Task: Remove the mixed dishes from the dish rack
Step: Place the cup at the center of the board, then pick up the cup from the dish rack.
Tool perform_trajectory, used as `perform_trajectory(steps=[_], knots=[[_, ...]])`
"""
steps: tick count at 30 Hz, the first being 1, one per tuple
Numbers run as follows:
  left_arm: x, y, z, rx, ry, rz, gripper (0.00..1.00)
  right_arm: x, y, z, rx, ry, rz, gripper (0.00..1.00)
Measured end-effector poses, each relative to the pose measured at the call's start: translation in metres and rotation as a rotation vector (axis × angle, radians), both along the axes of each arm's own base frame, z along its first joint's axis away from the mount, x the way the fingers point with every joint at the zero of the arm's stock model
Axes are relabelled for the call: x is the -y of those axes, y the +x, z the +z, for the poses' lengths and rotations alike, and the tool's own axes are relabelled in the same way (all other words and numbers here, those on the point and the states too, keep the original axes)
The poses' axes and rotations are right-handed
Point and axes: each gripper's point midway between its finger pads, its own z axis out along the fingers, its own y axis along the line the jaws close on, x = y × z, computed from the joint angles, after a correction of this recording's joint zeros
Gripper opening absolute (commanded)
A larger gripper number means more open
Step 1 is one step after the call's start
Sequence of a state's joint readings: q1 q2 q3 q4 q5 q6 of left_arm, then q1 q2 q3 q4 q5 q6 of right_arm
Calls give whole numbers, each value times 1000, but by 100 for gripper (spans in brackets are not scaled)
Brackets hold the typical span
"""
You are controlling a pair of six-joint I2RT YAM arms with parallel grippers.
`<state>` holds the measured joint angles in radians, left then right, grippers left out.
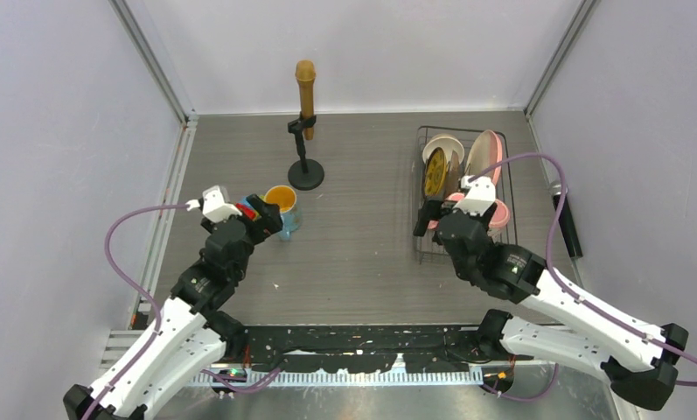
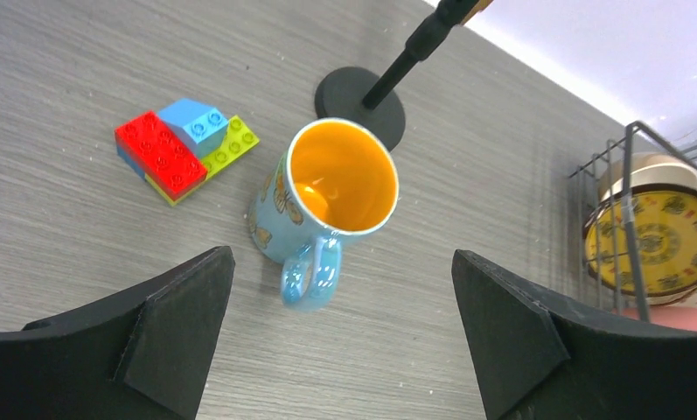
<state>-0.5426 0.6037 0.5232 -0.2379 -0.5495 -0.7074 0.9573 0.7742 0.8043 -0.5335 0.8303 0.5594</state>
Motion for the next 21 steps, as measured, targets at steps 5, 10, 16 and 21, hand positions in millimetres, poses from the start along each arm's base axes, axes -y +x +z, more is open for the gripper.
perform_trajectory(steps=[5, 10, 16, 21], knots=[[0, 1, 23, -9, 12, -2, 100, 29, 16, -1, -106, 23, -179, 100], [2, 6, 19, -66, 51, 5, 100, 72, 29, -35, -270, 112, -424, 100], [3, 6, 0, -115, 80, -4, 100, 68, 31, -42, -301, 234, -520, 100], [0, 2, -1, -104, 89, -8, 100, 58, 50, -45, -313, 277, -577, 100]])
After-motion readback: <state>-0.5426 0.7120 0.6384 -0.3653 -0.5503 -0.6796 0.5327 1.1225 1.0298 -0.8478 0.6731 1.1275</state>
